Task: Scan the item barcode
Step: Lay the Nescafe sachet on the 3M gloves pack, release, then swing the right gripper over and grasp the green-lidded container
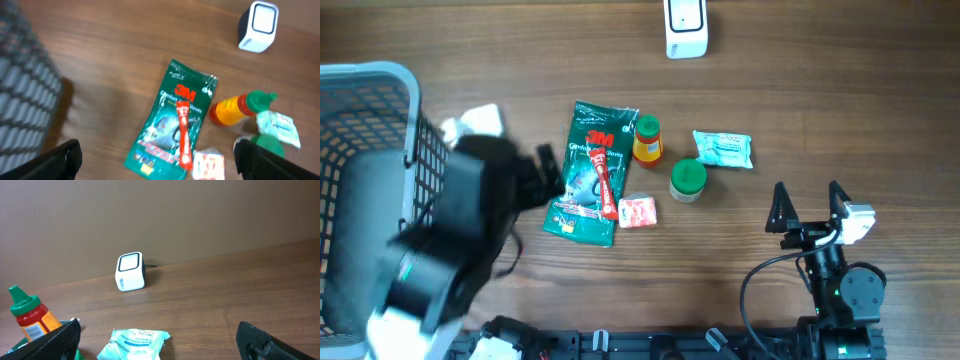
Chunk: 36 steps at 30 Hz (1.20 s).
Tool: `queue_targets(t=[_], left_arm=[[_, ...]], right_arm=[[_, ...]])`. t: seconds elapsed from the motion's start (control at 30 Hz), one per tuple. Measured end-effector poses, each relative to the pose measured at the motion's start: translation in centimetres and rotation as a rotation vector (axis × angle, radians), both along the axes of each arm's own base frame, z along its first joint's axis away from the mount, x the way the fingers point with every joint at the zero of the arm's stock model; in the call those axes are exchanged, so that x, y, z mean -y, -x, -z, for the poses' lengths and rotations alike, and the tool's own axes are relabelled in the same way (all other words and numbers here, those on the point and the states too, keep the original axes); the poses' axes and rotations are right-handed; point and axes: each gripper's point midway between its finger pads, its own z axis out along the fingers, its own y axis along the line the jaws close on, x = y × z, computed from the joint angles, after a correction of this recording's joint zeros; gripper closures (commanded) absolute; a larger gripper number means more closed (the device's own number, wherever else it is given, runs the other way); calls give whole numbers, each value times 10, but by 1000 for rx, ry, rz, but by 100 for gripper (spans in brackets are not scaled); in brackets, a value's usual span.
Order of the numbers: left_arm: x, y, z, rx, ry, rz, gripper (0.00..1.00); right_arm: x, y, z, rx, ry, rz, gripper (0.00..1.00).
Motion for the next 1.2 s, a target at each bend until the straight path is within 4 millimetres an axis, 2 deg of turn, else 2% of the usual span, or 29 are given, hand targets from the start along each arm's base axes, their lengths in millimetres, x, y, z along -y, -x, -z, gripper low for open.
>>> queue_targets(t=[0.03, 0.07, 0.13, 0.23, 0.83, 0.93, 1.03, 1.1, 1.17, 1.2], left_arm=[[-6, 15, -8, 23, -1, 4, 0], [-17, 42, -5, -13, -24, 8, 0], [-30, 75, -3, -37, -38, 12, 0], [-35, 88, -2, -38, -43, 13, 0], [-36, 90, -3, -34, -42, 13, 0], [-36, 90, -3, -34, -42, 13, 0], [-36, 90, -3, -34, -42, 13, 0], [-36, 90, -3, -34, -42, 13, 0], [-36, 90, -3, -33, -42, 13, 0], [-36, 90, -3, -35, -43, 13, 0]], right_arm=[[0, 0, 0, 0, 0, 0, 0], [0, 0, 0, 0, 0, 0, 0], [0, 0, 0, 0, 0, 0, 0], [0, 0, 0, 0, 0, 0, 0], [2, 0, -3, 8, -37, 9, 0], [0, 1, -23, 83, -88, -6, 0], [-18, 5, -34, 114, -116, -116, 0], [-23, 8, -45, 96, -135, -143, 0], [-27, 11, -70, 54, -141, -163, 0], [-29, 9, -93, 29, -139, -176, 0]])
